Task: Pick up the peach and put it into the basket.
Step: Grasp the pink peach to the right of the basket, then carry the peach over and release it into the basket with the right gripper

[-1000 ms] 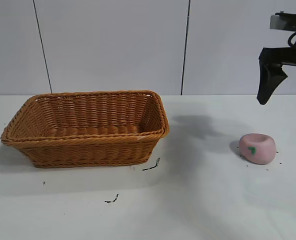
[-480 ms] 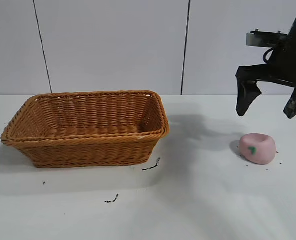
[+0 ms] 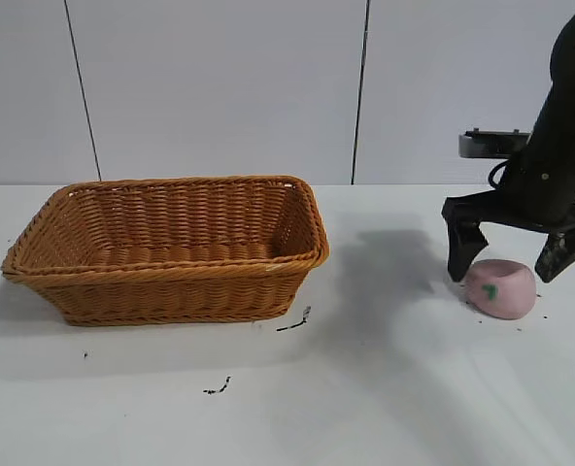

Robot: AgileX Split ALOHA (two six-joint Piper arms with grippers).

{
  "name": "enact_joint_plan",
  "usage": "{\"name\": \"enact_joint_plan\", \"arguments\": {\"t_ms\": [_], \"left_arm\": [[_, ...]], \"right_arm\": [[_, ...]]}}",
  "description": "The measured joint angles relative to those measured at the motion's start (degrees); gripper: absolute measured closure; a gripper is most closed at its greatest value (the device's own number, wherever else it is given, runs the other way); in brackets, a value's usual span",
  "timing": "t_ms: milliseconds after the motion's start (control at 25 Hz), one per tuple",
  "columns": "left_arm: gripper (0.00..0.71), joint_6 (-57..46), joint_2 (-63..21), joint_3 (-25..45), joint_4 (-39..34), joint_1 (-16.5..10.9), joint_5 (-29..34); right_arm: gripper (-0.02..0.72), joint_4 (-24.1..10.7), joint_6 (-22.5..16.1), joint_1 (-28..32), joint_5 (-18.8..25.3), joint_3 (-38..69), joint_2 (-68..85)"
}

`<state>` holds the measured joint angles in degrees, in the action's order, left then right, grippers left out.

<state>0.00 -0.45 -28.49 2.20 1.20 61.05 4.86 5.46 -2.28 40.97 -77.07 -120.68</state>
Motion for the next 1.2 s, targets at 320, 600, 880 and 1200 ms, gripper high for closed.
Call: {"name": "enact_joint_plan", "arguments": {"t_ms": [320,600,880,1200], "left_arm": [[0.017,0.0,0.0,0.0,0.0,0.0,0.0],[0.017,0.0,0.0,0.0,0.0,0.0,0.0],[0.017,0.0,0.0,0.0,0.0,0.0,0.0],[0.017,0.0,0.0,0.0,0.0,0.0,0.0]], "right_arm": [[0.080,0.0,0.0,0.0,0.8,0.0,-0.5],[0.661,0.1,0.0,0.0,1.4,-0.2,-0.5],[0.713,-0.3,0.2,0.0,3.3,-0.3,3.2],[0.713,-0.5,0.2,0.0,8.8,-2.8,14.8]]}}
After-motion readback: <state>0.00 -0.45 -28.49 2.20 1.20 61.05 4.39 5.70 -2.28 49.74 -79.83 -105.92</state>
